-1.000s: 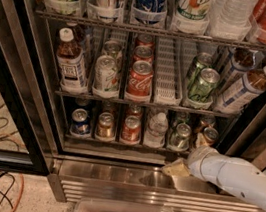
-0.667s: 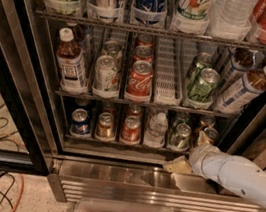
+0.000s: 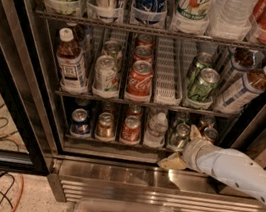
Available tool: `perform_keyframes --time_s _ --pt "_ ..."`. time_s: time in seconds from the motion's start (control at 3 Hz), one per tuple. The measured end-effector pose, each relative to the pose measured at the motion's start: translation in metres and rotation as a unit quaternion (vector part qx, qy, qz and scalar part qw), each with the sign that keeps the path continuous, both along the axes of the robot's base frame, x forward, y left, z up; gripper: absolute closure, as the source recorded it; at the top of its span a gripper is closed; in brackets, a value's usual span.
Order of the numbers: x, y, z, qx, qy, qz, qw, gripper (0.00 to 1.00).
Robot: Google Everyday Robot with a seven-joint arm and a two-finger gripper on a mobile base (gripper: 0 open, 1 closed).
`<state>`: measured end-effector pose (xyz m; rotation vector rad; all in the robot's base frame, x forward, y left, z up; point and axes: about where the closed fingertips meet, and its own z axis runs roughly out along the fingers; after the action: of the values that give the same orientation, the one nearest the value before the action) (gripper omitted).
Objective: Pick green can from bottom shelf of fridge
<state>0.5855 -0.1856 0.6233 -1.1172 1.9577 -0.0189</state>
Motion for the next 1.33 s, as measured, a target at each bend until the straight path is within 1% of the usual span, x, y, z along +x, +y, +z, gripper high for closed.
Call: perform_keyframes --time_s 0.33,0.67,1.0,1.33 --pt "0.0 0.0 0.0 0.0 0.0 0.0 1.0 0.0" --pt "0.01 -0.007 -0.004 0.014 0.002 -0.02 0.9997 0.0" --pt "0.024 -0.017 -0.006 0.036 -0.002 -0.042 0.9985 0.0" --pt "0.041 -0.016 -0.008 0.056 -0.01 -0.032 0.9979 0.0"
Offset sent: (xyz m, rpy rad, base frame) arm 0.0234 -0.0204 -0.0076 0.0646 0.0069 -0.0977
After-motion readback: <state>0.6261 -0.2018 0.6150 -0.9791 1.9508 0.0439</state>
